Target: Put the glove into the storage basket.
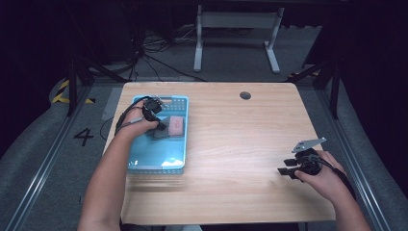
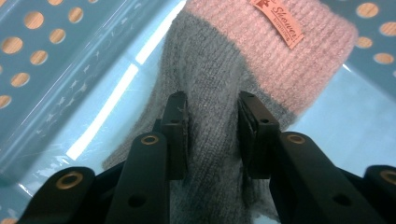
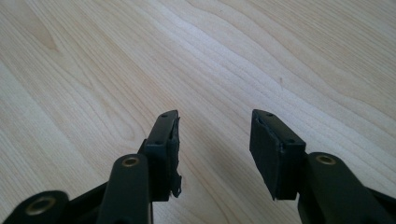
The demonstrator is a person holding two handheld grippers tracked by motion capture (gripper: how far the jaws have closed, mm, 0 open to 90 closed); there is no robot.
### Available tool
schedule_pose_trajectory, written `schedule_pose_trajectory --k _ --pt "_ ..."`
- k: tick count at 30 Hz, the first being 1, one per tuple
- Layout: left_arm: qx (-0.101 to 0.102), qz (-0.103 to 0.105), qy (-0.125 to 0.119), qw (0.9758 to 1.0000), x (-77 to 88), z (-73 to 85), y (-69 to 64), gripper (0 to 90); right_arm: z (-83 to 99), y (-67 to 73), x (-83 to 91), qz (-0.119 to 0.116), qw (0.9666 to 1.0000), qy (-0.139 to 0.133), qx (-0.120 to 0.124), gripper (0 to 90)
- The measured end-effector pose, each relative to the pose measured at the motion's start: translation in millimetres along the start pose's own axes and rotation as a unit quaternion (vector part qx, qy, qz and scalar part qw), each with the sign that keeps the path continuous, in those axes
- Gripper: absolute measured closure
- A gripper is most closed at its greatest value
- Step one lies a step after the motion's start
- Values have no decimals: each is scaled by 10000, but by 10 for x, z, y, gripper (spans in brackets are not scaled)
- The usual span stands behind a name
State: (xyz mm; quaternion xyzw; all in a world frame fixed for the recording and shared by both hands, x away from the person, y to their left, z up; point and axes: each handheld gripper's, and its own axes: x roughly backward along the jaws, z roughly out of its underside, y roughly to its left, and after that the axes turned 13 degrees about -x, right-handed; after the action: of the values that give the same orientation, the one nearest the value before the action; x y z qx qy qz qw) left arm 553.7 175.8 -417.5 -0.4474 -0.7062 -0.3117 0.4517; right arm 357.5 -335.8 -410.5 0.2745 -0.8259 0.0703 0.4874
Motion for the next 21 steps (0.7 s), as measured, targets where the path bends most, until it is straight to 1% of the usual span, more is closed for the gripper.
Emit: schedule_pose_trajectory --k 1,3,6,7,8,9,13,15,17,21 --pt "-74 -60 34 9999 -12 -11 -5 660 -4 -3 -2 1 10000 -3 7 539" --pt "-145 -130 93 9998 -32 -26 -9 619 -17 -3 -10 -3 10000 -11 24 539" --pt "-130 -243 36 9996 -32 -34 -14 553 -41 12 -20 -33 10000 1 51 538" --pt "-111 -347 -43 9993 -17 -33 -12 525 -46 15 -25 -36 10000 -17 62 538" --pt "-68 -384 -103 9992 -5 -35 -17 487 -56 18 -29 -55 10000 -10 82 538" --pt "-67 -437 -197 9988 20 -38 -25 458 -62 22 -31 -63 9999 4 81 538" --pt "6 -513 -377 9980 105 -46 -56 412 -92 38 -55 -82 9999 10 133 538" --pt "19 -515 -581 9970 187 -60 -98 422 -112 45 -66 -99 9998 9 159 538" --pt "13 -509 -698 9963 257 -84 -152 423 -131 43 -72 -113 9998 14 185 538" --pt "126 -522 -981 9937 444 -142 -332 411 -196 38 -92 -152 9996 1 227 538"
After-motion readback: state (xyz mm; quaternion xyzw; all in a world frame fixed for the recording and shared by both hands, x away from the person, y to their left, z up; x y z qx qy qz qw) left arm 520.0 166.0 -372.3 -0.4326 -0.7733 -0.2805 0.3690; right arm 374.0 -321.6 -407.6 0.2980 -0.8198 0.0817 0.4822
